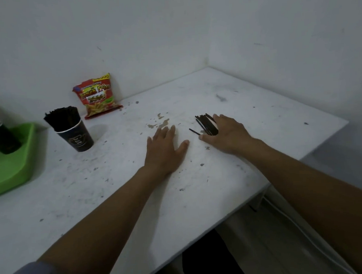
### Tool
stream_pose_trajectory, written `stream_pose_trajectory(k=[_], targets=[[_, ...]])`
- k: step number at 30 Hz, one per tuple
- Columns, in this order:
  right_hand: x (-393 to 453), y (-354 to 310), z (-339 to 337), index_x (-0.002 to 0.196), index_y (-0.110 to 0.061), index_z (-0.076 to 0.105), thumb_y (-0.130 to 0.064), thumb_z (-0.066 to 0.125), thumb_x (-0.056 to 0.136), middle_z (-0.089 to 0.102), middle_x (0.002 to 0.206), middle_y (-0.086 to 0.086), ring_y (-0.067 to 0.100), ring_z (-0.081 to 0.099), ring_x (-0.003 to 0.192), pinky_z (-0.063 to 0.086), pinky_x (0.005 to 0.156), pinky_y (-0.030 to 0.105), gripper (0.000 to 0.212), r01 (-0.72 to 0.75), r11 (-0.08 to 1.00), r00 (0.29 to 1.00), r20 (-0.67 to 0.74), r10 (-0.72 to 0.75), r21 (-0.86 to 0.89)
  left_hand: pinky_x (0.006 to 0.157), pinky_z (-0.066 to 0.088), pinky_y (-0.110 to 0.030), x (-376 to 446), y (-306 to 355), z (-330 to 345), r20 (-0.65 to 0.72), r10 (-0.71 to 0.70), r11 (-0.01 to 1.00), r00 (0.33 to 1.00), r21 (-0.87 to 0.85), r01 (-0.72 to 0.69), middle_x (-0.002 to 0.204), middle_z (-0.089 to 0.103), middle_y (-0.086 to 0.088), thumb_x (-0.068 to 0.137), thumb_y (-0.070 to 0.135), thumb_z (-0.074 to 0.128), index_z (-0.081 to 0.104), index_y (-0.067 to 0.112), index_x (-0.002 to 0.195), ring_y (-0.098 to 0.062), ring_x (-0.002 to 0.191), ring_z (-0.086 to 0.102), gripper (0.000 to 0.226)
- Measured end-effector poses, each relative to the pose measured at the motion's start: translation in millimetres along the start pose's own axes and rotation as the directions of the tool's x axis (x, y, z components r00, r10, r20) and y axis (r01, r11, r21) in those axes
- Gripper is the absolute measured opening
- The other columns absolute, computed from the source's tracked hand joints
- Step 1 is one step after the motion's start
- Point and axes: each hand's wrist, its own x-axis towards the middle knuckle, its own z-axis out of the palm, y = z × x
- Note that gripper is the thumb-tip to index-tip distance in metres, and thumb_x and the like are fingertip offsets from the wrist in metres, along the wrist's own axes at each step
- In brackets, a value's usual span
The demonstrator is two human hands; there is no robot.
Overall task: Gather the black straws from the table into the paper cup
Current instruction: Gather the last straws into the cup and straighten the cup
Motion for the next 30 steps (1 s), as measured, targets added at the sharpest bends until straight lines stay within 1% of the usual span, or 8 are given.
stream_pose_trajectory(k=[3, 5, 9, 14, 18, 24, 26, 30], targets=[[10, 2, -9, 0.130, -0.022, 0.055, -0.067, 0.060, 0.088, 0.062, 0.125, 0.004, 0.029, 0.056, 0.121, 0.046, 0.092, 0.039, 0.062, -0.018, 0.999, 0.999, -0.030, 0.017, -0.043, 0.125, 0.002, -0.055, 8, 4, 0, 0.088, -0.010, 0.997, 0.996, 0.080, 0.003, 0.170, 0.015, -0.005, 0.098, 0.069, 0.028, 0.019, 0.022, 0.162, -0.023, 0.157, 0.008, 0.080], [16, -1, -14, 0.111, -0.021, 0.061, -0.062, 0.067, 0.085, 0.065, 0.106, 0.001, 0.028, 0.062, 0.106, 0.049, 0.079, 0.036, 0.049, -0.024, 0.999, 0.999, -0.028, 0.023, -0.025, 0.124, -0.001, -0.057, 11, 4, 1, 0.128, -0.011, 0.993, 0.992, 0.119, -0.004, 0.171, 0.008, -0.004, 0.097, 0.071, 0.020, 0.014, 0.024, 0.163, -0.023, 0.157, 0.002, 0.081], [29, -9, -26, 0.127, -0.015, 0.059, -0.037, 0.076, 0.085, 0.064, 0.122, 0.005, 0.027, 0.062, 0.109, 0.054, 0.093, 0.038, 0.050, -0.061, 0.997, 0.998, 0.012, 0.062, -0.044, 0.124, -0.005, -0.055, 12, 2, 5, 0.160, -0.010, 0.988, 0.987, 0.156, -0.015, 0.171, -0.003, -0.001, 0.094, 0.076, 0.011, 0.004, 0.028, 0.163, -0.021, 0.157, -0.007, 0.084], [45, -30, -39, 0.089, -0.010, 0.052, -0.022, 0.076, 0.083, 0.062, 0.107, 0.011, 0.027, 0.061, 0.087, 0.051, 0.069, 0.031, 0.028, -0.052, 0.978, 0.991, 0.112, 0.076, -0.203, 0.124, -0.006, -0.056, 11, 1, 6, 0.166, -0.005, 0.983, 0.986, 0.184, -0.026, 0.171, -0.005, 0.000, 0.088, 0.084, 0.007, 0.001, 0.032, 0.163, -0.020, 0.157, -0.010, 0.091], [45, -47, -49, 0.099, -0.010, 0.049, -0.033, 0.087, 0.076, 0.054, 0.097, 0.009, 0.028, 0.060, 0.086, 0.055, 0.076, 0.036, 0.049, -0.038, 0.962, 0.974, 0.205, 0.096, -0.269, 0.124, -0.005, -0.057, 10, 2, 6, 0.160, 0.000, 0.979, 0.987, 0.202, -0.033, 0.171, -0.006, -0.001, 0.086, 0.085, 0.005, 0.000, 0.033, 0.162, -0.021, 0.157, -0.010, 0.092], [43, -66, -51, 0.106, -0.010, 0.056, -0.029, 0.064, 0.096, 0.054, 0.082, 0.004, 0.021, 0.058, 0.071, 0.049, 0.063, 0.031, 0.023, 0.048, 0.864, 0.935, 0.326, 0.138, -0.502, 0.124, -0.006, -0.055, 9, 3, 6, 0.158, 0.004, 0.980, 0.987, 0.193, -0.035, 0.171, -0.005, -0.001, 0.088, 0.084, 0.008, 0.002, 0.032, 0.163, -0.021, 0.157, -0.009, 0.090], [46, -69, -47, 0.109, -0.010, 0.057, -0.027, 0.056, 0.100, 0.057, 0.090, 0.005, 0.022, 0.058, 0.074, 0.047, 0.061, 0.033, 0.019, 0.104, 0.815, 0.927, 0.352, 0.128, -0.570, 0.124, -0.005, -0.055, 10, 3, 6, 0.153, 0.001, 0.981, 0.988, 0.193, -0.031, 0.171, -0.004, -0.001, 0.088, 0.084, 0.008, 0.003, 0.033, 0.163, -0.021, 0.157, -0.008, 0.091], [46, -63, -33, 0.128, -0.009, 0.063, -0.024, 0.051, 0.102, 0.062, 0.126, 0.007, 0.028, 0.064, 0.108, 0.051, 0.081, 0.037, 0.032, 0.135, 0.797, 0.923, 0.366, 0.114, -0.589, 0.124, -0.004, -0.055, 10, 3, 6, 0.149, 0.002, 0.980, 0.989, 0.194, -0.031, 0.171, -0.003, -0.001, 0.087, 0.084, 0.007, 0.004, 0.032, 0.163, -0.022, 0.157, -0.007, 0.092]])
